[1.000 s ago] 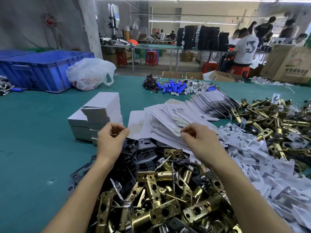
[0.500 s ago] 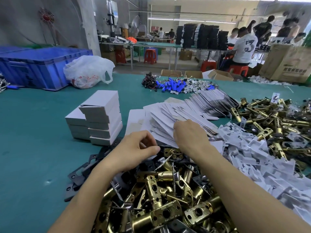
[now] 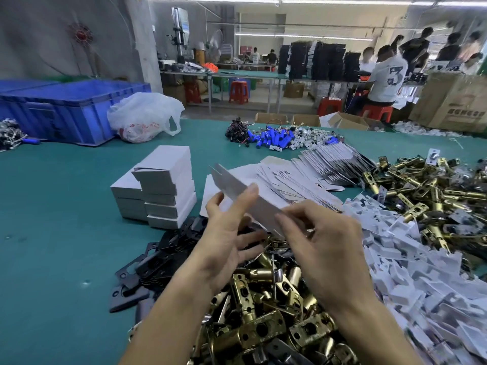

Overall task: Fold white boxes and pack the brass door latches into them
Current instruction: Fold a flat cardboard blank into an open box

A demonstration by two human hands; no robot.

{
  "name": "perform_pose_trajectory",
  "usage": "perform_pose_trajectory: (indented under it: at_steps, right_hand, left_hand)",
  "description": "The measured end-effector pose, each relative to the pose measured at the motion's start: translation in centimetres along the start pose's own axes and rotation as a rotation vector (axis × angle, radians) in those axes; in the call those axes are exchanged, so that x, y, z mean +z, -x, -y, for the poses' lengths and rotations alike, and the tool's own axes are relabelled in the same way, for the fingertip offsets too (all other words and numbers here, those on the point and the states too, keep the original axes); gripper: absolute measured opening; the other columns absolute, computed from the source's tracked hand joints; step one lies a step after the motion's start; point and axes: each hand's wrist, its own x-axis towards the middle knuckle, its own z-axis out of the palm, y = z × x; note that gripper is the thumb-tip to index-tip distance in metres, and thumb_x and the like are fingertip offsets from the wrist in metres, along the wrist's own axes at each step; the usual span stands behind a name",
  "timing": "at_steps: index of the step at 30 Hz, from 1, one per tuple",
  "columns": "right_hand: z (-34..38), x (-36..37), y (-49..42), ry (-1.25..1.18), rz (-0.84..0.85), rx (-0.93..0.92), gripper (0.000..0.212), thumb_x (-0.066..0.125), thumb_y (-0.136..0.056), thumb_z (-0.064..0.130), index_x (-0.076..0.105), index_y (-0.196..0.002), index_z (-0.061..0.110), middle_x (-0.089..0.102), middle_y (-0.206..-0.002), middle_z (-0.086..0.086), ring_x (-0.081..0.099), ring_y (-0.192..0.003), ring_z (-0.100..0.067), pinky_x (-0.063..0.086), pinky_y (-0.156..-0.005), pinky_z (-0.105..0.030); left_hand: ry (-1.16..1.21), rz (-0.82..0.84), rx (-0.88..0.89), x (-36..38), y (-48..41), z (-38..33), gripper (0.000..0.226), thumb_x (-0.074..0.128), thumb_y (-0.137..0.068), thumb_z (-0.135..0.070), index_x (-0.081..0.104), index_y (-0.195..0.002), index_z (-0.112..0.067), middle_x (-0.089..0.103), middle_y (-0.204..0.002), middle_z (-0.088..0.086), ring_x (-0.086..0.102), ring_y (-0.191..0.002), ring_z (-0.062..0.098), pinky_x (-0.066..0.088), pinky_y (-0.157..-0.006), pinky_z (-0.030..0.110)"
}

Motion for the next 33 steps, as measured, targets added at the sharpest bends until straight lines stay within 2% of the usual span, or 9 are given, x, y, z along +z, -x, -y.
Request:
perform_pose_trajectory:
  at_steps: [3, 5, 7, 9, 12, 16, 19, 26, 33]
  right_hand:
    - [0.5, 0.1, 1.1, -0.204, 0.153, -0.016, 0.009, 0.070, -0.086, 0.027, 0.075, -0.093, 0.025, 0.071, -0.079, 0.018, 0.068, -0.074, -0.004, 0.053, -0.061, -0.019]
    - [0.6, 0.3, 1.4, -0.320, 0.258, 0.031, 0.011, 0.071, -0.086, 0.033, 0.076, -0.095, 0.026, 0.073, -0.084, 0.017, 0.069, -0.079, -0.008, 0.054, -0.065, -0.022]
    - [0.5, 0.4, 1.4, -0.359, 0.337, 0.066, 0.025, 0.065, -0.085, 0.046, 0.076, -0.098, 0.027, 0.073, -0.090, 0.016, 0.070, -0.085, -0.009, 0.051, -0.070, -0.019]
    - [0.0, 0.2, 1.4, -0.391, 0.348, 0.097, 0.032, 0.056, -0.087, 0.053, 0.073, -0.100, 0.029, 0.073, -0.094, 0.014, 0.068, -0.090, -0.008, 0.052, -0.074, -0.020]
    - [-0.8, -0.2, 1.5, -0.385, 0.254, 0.133, 0.030, 0.069, -0.081, 0.045, 0.069, -0.109, 0.034, 0.069, -0.108, 0.018, 0.065, -0.099, -0.005, 0.048, -0.079, -0.012]
    - [-0.9, 0.1, 1.6, -0.193, 0.207, -0.039, 0.054, 0.077, -0.071, 0.047, 0.060, -0.121, 0.037, 0.058, -0.116, 0.018, 0.060, -0.105, -0.007, 0.048, -0.077, -0.009]
    - [-0.9, 0.5, 1.5, -0.068, 0.154, -0.218, 0.053, 0.074, -0.075, 0.035, 0.063, -0.126, 0.022, 0.056, -0.127, 0.005, 0.059, -0.112, -0.013, 0.057, -0.079, -0.028]
    - [-1.5, 0.8, 1.5, 0.034, 0.173, -0.357, 0.043, 0.071, -0.080, 0.015, 0.065, -0.122, 0.022, 0.059, -0.132, 0.001, 0.064, -0.088, -0.015, 0.058, -0.068, -0.038]
    - [-1.4, 0.0, 1.1, -0.069, 0.283, -0.295, 0.043, 0.060, -0.082, 0.024, 0.060, -0.125, 0.030, 0.055, -0.137, 0.008, 0.063, -0.071, -0.015, 0.057, -0.071, -0.032]
  left_hand:
    - [0.157, -0.068, 0.040, -0.1, -0.5, 0.2, 0.111, 0.093, -0.055, -0.054, 0.033, -0.147, -0.038, 0.070, -0.099, 0.013, 0.072, -0.077, 0.026, 0.061, -0.076, 0.045]
    - [0.226, -0.040, -0.004, 0.0, -0.6, 0.0, 0.119, 0.090, -0.055, -0.053, 0.032, -0.154, -0.023, 0.068, -0.107, 0.015, 0.069, -0.079, 0.026, 0.058, -0.073, 0.040]
    - [0.273, 0.061, -0.011, 0.1, -0.6, 0.0, 0.100, 0.076, -0.070, -0.055, 0.040, -0.150, -0.006, 0.066, -0.118, 0.019, 0.068, -0.088, 0.029, 0.057, -0.076, 0.039]
    - [0.263, 0.106, -0.042, 0.0, -0.6, 0.0, 0.082, 0.062, -0.079, -0.062, 0.055, -0.131, 0.001, 0.069, -0.107, 0.017, 0.071, -0.085, 0.026, 0.060, -0.072, 0.036]
    - [0.263, 0.265, -0.080, -0.3, -0.2, 0.0, 0.078, 0.041, -0.087, -0.072, 0.063, -0.116, -0.003, 0.076, -0.094, 0.014, 0.075, -0.084, 0.028, 0.060, -0.070, 0.036]
    - [0.206, 0.465, -0.139, 0.2, 0.2, 0.0, 0.072, 0.039, -0.090, -0.071, 0.079, -0.111, -0.015, 0.074, -0.113, 0.014, 0.072, -0.103, 0.027, 0.058, -0.091, 0.038]
    - [0.244, 0.442, -0.194, 0.7, 0.7, 0.3, 0.058, 0.054, -0.087, -0.065, 0.080, -0.102, -0.015, 0.072, -0.110, 0.008, 0.068, -0.105, 0.022, 0.053, -0.095, 0.030]
    - [0.236, 0.369, -0.212, 0.5, 0.2, 0.4, 0.066, 0.045, -0.083, -0.070, 0.082, -0.085, -0.015, 0.073, -0.087, 0.003, 0.072, -0.083, 0.018, 0.057, -0.071, 0.025]
    - [0.246, 0.324, -0.148, 0.6, 0.1, 0.6, 0.070, 0.041, -0.085, -0.072, 0.083, -0.092, -0.016, 0.075, -0.099, 0.007, 0.073, -0.091, 0.022, 0.053, -0.090, 0.036]
